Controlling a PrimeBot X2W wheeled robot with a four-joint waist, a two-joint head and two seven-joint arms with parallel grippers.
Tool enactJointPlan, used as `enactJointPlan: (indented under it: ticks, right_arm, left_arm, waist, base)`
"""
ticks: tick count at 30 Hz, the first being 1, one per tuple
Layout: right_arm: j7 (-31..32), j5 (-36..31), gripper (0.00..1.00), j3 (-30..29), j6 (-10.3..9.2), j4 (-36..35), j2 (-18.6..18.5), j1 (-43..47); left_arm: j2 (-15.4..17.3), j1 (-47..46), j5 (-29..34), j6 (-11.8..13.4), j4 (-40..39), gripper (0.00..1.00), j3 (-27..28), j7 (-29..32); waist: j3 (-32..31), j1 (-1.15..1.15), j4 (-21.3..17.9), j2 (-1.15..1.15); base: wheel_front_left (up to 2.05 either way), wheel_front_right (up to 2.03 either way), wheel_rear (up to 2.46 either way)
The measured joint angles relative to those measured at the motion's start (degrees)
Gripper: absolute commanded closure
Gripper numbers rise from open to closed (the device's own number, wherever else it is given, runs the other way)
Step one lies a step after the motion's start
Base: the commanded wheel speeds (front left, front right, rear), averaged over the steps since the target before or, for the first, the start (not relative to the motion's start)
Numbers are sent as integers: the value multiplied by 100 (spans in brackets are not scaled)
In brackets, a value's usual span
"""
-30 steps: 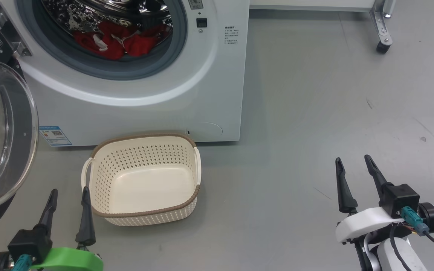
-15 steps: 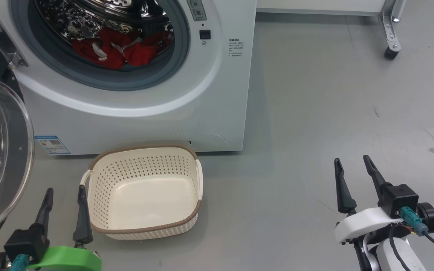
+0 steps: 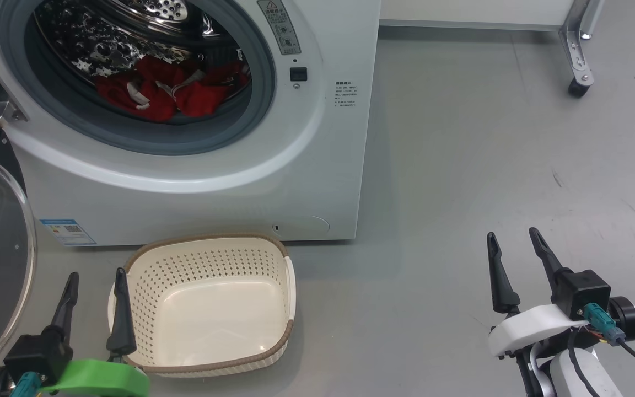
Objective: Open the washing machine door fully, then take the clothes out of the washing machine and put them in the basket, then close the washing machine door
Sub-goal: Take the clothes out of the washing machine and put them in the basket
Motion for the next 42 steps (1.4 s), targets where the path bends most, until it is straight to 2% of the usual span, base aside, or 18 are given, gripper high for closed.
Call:
enactJointPlan:
  ticks: [17,42]
  right_arm:
    - [0,0,0,0,0,0,2,-3]
    - [0,3,0,42,1,-27,3,-8]
  left_arm:
    - [0,-5,18,43,-114,0,4,0]
    - [0,1,-137,43,-47,0,-163,0]
  waist:
    - [85,0,5,0]
    - [227,0,2,0]
  base:
    - [60,-59,0]
    - [3,-3,0]
